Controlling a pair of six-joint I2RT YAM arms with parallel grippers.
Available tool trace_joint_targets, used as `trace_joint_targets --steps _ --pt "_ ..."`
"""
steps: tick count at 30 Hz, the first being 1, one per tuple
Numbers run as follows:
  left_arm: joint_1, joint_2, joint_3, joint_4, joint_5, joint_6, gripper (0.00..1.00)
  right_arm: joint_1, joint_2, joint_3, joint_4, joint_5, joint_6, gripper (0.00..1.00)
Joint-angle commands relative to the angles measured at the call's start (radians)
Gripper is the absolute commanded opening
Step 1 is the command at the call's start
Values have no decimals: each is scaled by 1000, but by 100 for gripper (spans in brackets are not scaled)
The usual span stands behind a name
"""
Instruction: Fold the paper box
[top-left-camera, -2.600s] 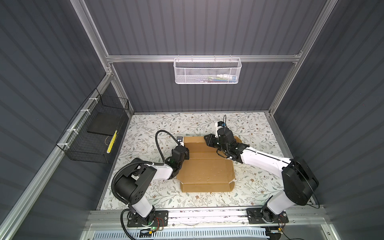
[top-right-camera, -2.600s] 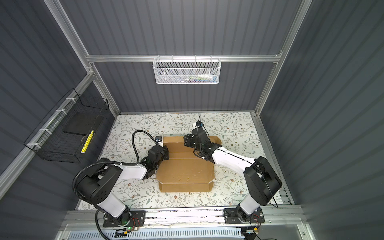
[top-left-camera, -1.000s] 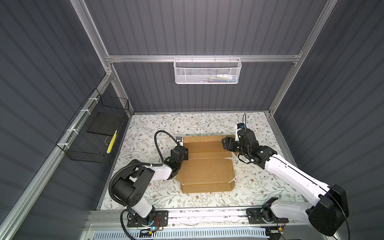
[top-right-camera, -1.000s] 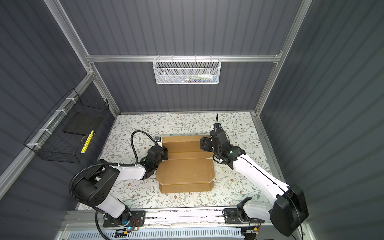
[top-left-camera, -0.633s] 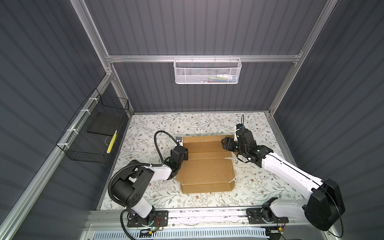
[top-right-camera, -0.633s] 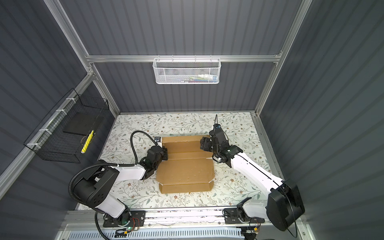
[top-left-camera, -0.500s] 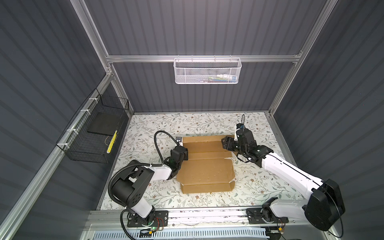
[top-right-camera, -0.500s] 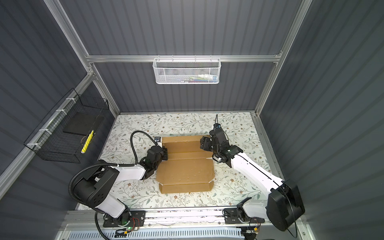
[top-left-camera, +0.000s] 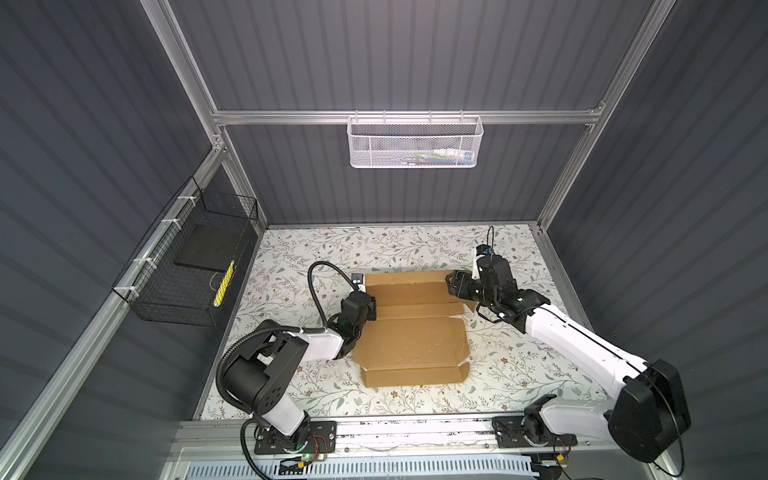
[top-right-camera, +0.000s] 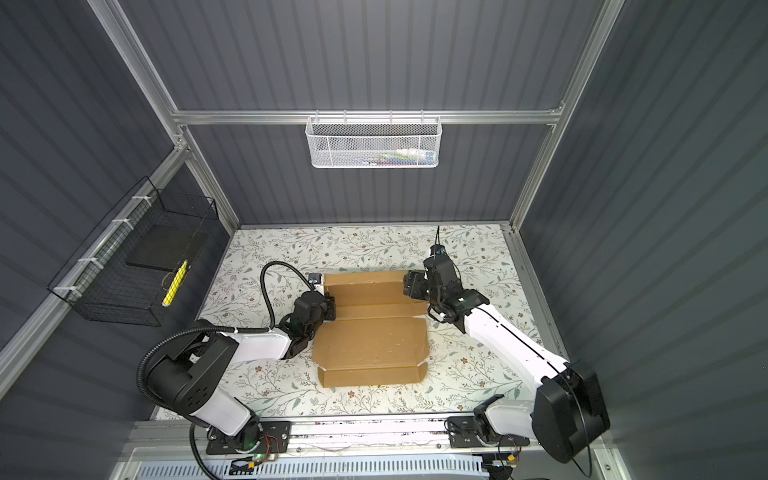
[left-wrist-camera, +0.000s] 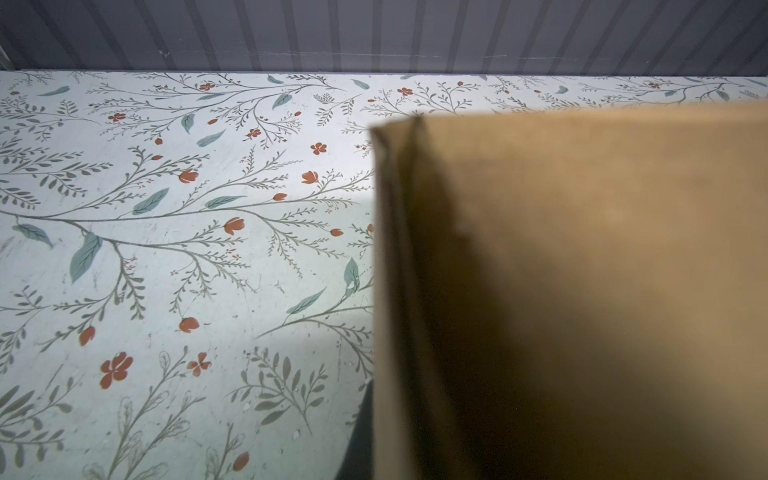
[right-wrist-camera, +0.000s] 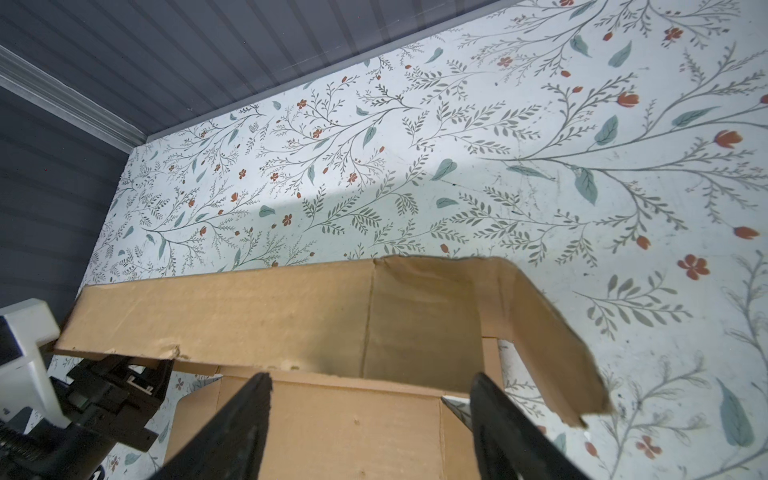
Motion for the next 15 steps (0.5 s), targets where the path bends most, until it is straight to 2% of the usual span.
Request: trace_joint_targets --steps 1,8,15 --pt "4 -6 -8 8 18 -18 0 -12 47 18 27 -50 -21 76" --pt "4 2 -3 10 26 -19 0 -11 86 11 81 -120 3 76" --pt "4 5 -1 10 32 -23 0 -11 75 2 93 -138 3 76"
